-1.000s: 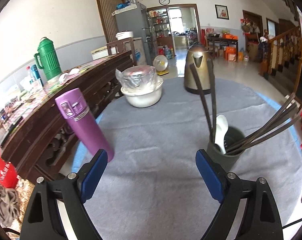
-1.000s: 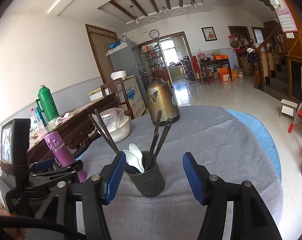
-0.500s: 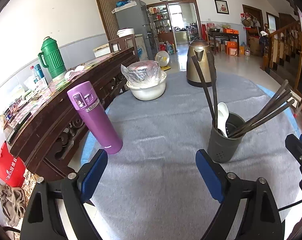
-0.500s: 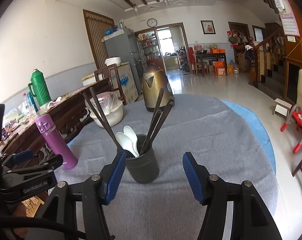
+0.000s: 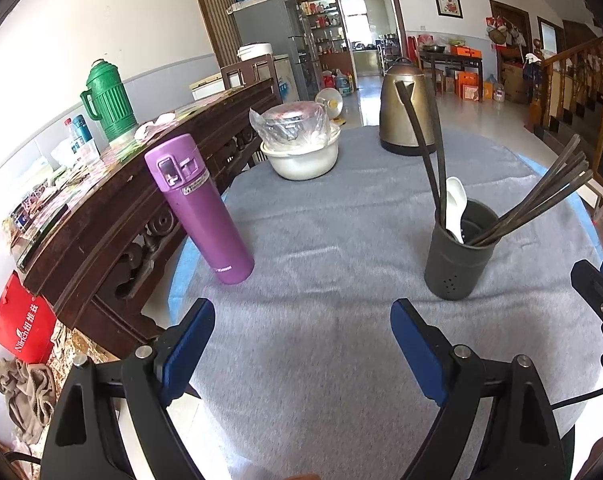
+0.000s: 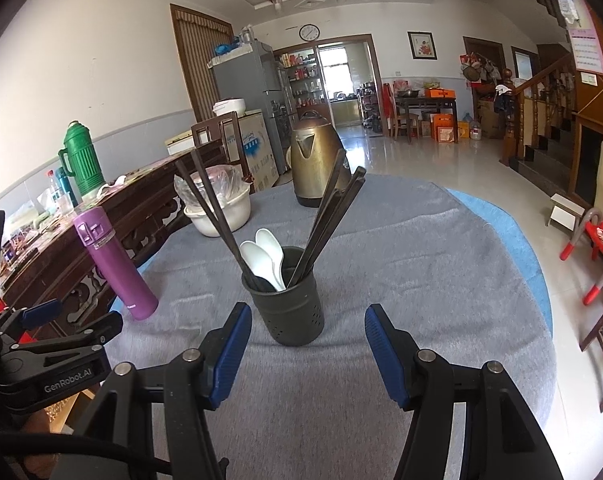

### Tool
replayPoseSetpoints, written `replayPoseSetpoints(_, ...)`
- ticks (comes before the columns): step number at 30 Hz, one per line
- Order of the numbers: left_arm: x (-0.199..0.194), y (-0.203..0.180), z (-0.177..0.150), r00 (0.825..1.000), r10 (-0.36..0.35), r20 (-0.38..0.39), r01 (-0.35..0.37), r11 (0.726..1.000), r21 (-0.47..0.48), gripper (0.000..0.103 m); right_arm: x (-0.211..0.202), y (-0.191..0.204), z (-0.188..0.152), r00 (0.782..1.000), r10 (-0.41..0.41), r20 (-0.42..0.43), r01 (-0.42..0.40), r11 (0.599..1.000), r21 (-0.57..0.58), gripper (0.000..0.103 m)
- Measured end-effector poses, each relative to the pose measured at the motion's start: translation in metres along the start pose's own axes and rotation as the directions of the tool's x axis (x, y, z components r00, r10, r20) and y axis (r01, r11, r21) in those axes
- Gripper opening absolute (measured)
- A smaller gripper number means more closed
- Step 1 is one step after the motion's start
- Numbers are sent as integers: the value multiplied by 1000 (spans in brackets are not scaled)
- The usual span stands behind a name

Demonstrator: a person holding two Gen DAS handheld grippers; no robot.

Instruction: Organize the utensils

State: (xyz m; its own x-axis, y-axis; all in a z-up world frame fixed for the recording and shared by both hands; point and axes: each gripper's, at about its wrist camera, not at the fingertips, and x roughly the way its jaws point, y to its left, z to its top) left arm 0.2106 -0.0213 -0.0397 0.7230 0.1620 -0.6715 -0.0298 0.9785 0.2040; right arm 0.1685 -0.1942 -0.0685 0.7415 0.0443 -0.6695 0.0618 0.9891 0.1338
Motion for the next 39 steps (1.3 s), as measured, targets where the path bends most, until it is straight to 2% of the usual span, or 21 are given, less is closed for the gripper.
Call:
replayPoseSetpoints(24,12,2,-8,999,-6,-50,6,1000,4,90,5,7,-5,1000,7,-28,-7,1000,-7,63)
replayPoseSetpoints(39,13,0,-9,998,-11,-56,11,1000,4,90,7,5,-5,1000,5,-25,-5,1000,-2,63)
